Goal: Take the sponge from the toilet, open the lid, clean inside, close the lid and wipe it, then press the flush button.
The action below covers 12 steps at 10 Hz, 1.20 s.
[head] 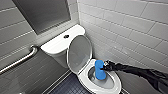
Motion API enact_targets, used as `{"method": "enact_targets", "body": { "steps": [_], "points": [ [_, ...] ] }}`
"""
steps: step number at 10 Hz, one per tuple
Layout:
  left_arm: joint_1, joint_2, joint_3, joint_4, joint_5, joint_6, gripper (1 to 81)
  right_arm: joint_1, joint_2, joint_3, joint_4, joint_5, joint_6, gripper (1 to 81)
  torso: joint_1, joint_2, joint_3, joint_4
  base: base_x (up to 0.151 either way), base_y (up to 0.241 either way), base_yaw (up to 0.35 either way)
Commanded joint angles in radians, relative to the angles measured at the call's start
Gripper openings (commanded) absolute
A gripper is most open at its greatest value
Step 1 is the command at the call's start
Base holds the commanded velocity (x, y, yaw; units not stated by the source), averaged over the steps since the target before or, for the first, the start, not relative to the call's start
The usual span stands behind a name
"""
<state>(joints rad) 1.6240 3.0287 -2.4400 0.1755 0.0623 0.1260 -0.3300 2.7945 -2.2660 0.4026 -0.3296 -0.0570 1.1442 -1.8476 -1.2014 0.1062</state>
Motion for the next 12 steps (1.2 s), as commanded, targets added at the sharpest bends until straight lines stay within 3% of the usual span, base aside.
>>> {"method": "enact_targets", "body": {
  "steps": [1, 4, 8, 12],
  "points": [
    [0.044, 0.006, 0.012, 0.002, 0.096, 0.001, 81.1, 0.081, -0.238, 0.304, 0.13, 0.141, 0.049, 1.0, 0.0, 0.0, 0.0, 0.0, 0.0, 0.0, 0.0],
    [0.044, 0.01, 0.015, 0.005, 0.096, 0.001, 81.1, 0.01, -0.352, 0.416, 0.18, 0.193, 0.051, 1.0, 0.0, 0.0, 0.0, 0.0, 0.0, 0.0, 0.0],
    [0.044, 0.015, 0.016, 0.015, 0.096, 0.003, 81.1, -0.105, -0.473, 0.575, 0.186, 0.311, 0.051, 1.0, 0.0, 0.0, 0.0, 0.0, 0.0, 0.0, 0.0],
    [0.046, 0.02, 0.015, 0.027, 0.096, 0.001, 81.1, -0.186, -0.574, 0.737, 0.19, 0.382, 0.049, 1.0, 0.0, 0.0, 0.0, 0.0, 0.0, 0.0, 0.0]
  ]
}}
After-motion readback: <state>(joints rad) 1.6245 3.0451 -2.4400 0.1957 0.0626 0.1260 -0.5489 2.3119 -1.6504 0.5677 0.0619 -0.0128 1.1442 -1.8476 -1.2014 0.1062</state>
